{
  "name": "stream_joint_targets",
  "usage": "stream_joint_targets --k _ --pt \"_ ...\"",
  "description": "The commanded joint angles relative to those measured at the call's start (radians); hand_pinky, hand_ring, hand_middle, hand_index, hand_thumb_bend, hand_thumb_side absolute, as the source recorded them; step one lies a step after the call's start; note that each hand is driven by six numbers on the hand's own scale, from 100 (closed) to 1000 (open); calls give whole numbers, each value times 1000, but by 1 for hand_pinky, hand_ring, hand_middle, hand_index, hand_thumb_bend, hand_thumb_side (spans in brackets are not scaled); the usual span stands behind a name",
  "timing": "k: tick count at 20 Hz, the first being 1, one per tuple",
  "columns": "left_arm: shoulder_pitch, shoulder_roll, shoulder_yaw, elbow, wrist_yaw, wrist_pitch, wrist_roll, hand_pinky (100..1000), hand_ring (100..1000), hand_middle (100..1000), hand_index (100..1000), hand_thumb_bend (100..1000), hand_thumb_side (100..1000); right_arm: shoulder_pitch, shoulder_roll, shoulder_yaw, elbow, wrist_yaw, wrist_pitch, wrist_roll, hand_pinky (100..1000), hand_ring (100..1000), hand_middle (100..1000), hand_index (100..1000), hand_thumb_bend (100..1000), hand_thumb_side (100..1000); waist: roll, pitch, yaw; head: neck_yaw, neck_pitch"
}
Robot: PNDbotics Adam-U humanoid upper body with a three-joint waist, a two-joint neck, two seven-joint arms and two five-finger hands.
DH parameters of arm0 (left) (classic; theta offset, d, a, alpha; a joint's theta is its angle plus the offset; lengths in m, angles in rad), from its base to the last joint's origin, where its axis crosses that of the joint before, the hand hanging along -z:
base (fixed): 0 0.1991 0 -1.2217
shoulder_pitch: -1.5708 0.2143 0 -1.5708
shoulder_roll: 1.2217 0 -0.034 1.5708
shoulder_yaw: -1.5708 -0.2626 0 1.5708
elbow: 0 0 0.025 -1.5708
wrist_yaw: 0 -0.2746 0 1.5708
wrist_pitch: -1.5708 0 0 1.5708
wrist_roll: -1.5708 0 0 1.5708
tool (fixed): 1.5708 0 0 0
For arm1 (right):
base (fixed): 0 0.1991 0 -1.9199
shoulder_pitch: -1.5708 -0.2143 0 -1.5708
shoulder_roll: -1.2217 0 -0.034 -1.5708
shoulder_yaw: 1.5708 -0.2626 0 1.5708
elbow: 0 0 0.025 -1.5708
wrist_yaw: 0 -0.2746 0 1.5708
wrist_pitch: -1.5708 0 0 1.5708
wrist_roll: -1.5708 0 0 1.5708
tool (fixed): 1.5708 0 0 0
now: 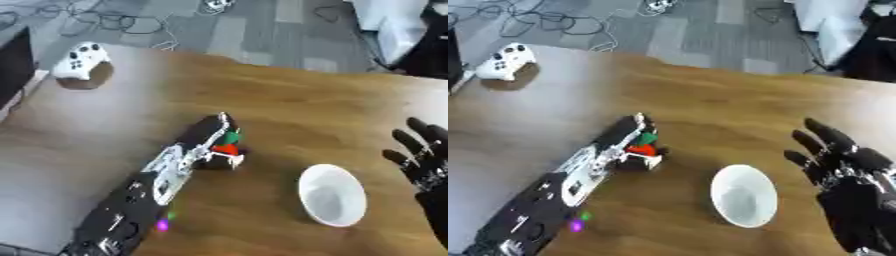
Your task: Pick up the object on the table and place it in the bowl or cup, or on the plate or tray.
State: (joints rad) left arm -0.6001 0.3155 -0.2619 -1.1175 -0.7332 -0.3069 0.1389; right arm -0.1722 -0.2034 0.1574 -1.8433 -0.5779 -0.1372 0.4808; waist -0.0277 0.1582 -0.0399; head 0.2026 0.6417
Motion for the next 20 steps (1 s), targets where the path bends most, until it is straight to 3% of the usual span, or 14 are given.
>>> stream_joint_targets --k 1,10,20 --pt "-21 16 0 -95 27 15 -3 100 131 146 272 448 100 -1 -14 -13 -15 -4 -1 -2 868 938 935 892 100 908 2 -15 2 0 2" --pt "-96 36 -61 -334 91 51 -128 100 144 165 289 465 100 62 -29 -70 78 33 -16 -71 876 946 941 893 100 985 10 -30 -2 11 9" --pt "-112 3 -126 -385 127 36 -233 100 160 177 301 467 100 82 -26 -102 119 68 -49 -129 871 941 940 891 100 977 24 -42 -19 17 31"
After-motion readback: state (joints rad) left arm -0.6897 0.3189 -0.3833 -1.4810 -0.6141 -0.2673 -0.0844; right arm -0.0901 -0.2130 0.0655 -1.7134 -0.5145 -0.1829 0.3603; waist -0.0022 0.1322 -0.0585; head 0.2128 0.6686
